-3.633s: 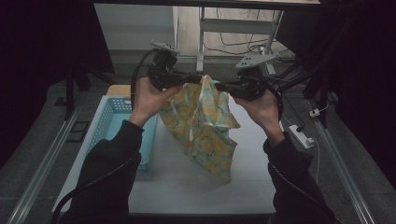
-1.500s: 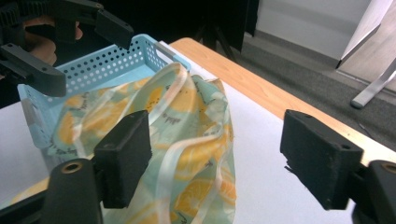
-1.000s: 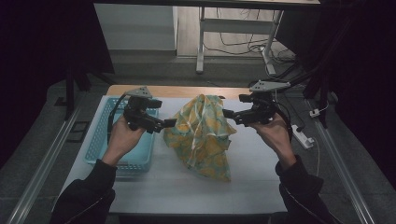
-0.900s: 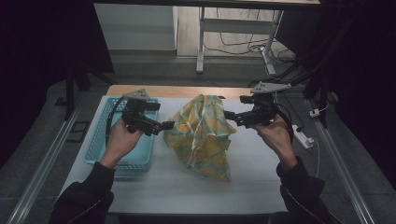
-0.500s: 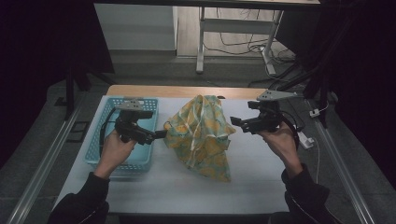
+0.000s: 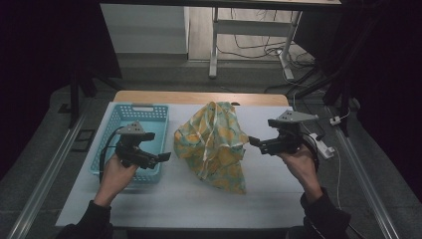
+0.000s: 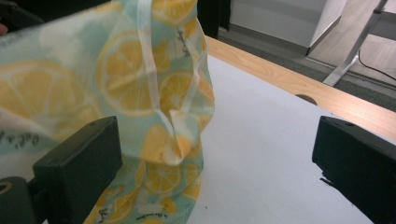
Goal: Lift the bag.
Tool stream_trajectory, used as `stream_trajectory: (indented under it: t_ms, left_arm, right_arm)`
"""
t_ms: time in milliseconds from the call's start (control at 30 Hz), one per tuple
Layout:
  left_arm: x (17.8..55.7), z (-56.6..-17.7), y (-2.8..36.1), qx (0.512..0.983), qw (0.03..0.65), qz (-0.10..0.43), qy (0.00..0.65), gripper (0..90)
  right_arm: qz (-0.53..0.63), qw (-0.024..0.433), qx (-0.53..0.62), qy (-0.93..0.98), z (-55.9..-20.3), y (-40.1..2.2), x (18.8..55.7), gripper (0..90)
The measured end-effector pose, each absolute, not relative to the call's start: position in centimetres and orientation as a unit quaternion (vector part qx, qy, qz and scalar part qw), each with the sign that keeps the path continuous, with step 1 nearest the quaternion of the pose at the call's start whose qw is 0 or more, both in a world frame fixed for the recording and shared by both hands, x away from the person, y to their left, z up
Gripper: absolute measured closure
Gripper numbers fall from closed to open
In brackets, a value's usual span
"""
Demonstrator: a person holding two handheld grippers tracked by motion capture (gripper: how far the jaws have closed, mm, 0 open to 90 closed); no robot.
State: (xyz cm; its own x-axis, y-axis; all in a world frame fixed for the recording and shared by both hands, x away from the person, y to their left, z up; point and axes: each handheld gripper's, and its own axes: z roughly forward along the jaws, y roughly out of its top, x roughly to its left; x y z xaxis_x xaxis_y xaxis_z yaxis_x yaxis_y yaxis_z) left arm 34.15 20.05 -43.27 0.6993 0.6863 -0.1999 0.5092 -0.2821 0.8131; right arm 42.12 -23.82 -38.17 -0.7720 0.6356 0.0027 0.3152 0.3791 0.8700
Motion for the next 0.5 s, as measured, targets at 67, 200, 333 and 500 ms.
stream_trajectory:
  t_ms: [67,200,333,500]
  left_arm:
    - [33.8,-43.7,20.2,0.794,0.466,0.095,0.378,0.0]
    - [33.1,-44.4,20.7,0.791,0.468,0.098,0.382,0.0]
    - [32.3,-45.0,21.3,0.787,0.465,0.1,0.394,0.0]
    - [31.1,-45.8,21.8,0.782,0.465,0.098,0.403,0.0]
  right_arm:
    - [0.474,0.167,0.295,0.812,-38.7,-23.9,41.9,1.5]
    - [0.469,0.168,0.301,0.813,-39.8,-24.3,41.5,1.5]
    - [0.463,0.166,0.304,0.816,-40.8,-24.6,41.3,1.5]
    - [0.46,0.168,0.307,0.816,-41.4,-25.0,40.6,1.5]
